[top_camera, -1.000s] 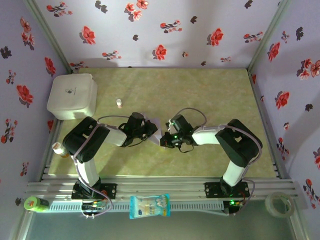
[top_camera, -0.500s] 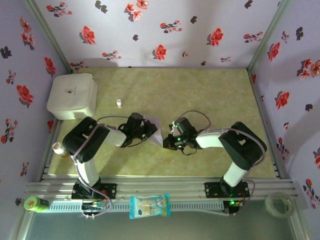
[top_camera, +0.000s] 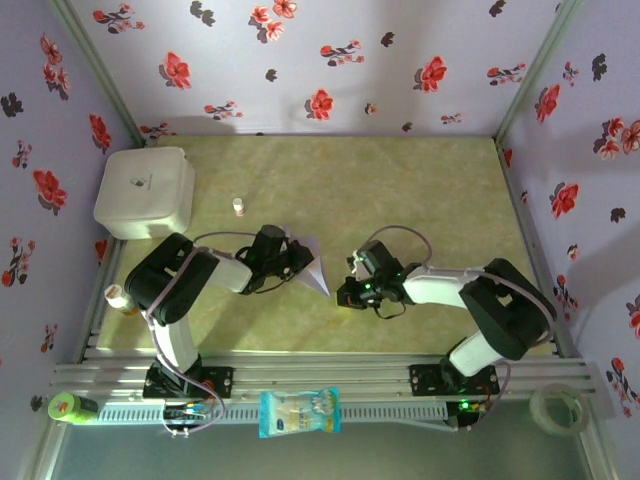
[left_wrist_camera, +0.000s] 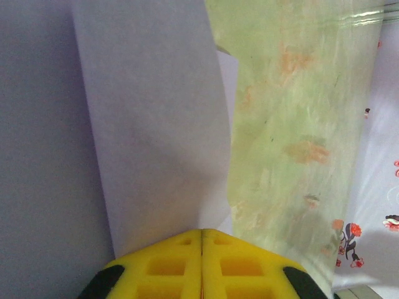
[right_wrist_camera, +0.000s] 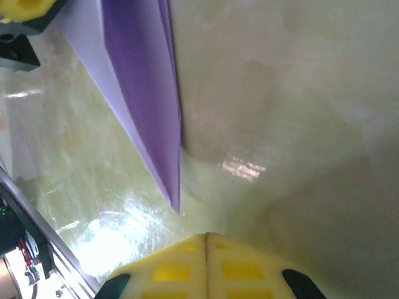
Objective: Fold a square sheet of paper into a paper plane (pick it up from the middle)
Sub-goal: Fourth fold the wing at the center of the table.
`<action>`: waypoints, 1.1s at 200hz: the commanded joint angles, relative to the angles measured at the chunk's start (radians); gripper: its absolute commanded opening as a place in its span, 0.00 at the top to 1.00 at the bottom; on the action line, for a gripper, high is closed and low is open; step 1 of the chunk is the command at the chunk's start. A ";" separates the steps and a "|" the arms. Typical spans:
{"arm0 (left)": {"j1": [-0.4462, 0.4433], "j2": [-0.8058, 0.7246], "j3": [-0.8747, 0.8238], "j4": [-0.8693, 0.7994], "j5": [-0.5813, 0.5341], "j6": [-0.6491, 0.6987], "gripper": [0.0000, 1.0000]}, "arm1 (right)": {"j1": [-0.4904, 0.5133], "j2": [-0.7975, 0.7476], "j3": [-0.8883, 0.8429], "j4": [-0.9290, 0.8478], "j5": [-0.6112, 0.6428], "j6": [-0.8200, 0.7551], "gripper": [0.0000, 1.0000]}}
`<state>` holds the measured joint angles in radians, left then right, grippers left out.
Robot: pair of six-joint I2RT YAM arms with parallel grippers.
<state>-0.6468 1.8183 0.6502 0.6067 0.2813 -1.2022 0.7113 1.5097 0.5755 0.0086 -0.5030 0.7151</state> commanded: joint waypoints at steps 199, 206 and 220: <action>-0.002 0.032 -0.005 -0.044 -0.024 -0.004 0.92 | 0.014 0.313 0.326 0.024 0.067 0.070 0.92; -0.002 0.030 -0.006 -0.044 -0.024 -0.003 0.92 | 0.012 0.314 0.317 0.030 0.074 0.074 0.92; -0.002 0.029 -0.005 -0.045 -0.024 -0.002 0.92 | 0.003 0.312 0.297 0.044 0.077 0.084 0.92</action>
<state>-0.6460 1.8183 0.6506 0.6075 0.2810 -1.2022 0.7258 1.8084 0.9043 0.0494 -0.4721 0.7715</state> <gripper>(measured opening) 0.076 0.085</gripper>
